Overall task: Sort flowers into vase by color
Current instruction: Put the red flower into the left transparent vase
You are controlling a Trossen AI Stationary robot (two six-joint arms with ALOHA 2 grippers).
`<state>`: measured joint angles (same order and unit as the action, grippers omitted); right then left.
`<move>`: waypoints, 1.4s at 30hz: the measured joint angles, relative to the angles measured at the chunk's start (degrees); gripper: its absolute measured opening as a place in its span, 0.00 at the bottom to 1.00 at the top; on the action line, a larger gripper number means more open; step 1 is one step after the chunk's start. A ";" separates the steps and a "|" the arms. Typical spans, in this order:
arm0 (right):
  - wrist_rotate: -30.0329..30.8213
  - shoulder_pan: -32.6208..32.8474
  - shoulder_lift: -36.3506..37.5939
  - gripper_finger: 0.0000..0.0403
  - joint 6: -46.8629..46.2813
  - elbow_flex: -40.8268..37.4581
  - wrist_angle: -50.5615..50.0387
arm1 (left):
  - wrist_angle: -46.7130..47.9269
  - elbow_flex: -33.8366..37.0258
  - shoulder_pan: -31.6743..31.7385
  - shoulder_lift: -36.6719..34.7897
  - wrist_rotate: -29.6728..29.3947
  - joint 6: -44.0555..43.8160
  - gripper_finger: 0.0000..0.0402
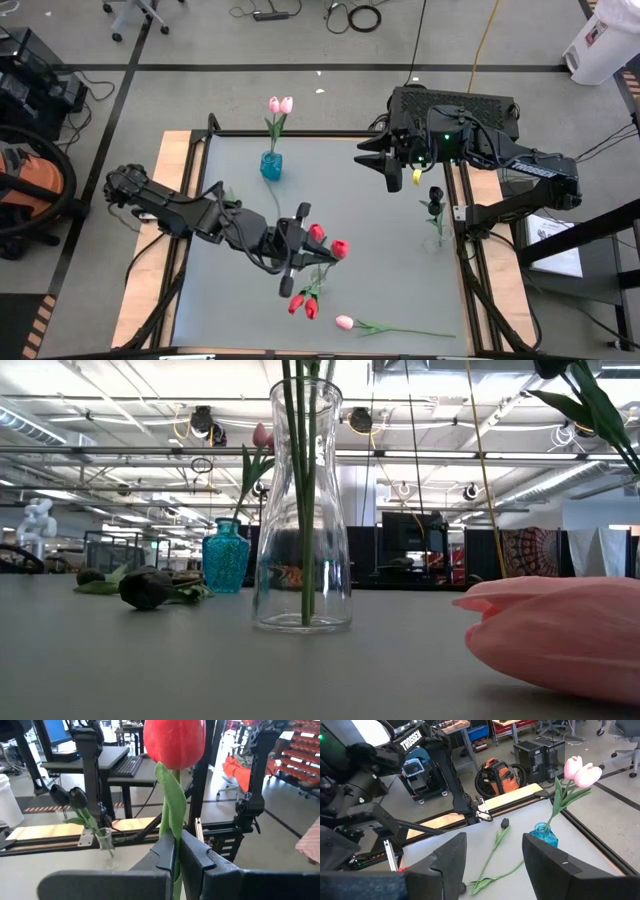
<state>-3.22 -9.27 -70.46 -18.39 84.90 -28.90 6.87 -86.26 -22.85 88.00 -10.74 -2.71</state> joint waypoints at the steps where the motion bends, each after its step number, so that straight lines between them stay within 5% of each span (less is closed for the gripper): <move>1: 0.02 0.01 0.00 0.46 0.00 0.00 0.00 | -0.34 0.19 0.00 -0.09 0.02 -0.24 0.05; 34: 0.00 0.00 0.00 0.46 0.00 0.00 -0.05 | -0.37 2.43 0.28 -1.09 0.07 -2.86 0.05; 42: 0.02 0.02 0.00 0.46 0.00 0.00 -0.05 | -0.37 2.43 0.28 -1.09 -0.30 -3.19 0.18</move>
<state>-3.20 -9.26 -70.46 -18.39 84.90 -28.95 6.50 -83.83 -22.57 86.91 -11.05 -5.90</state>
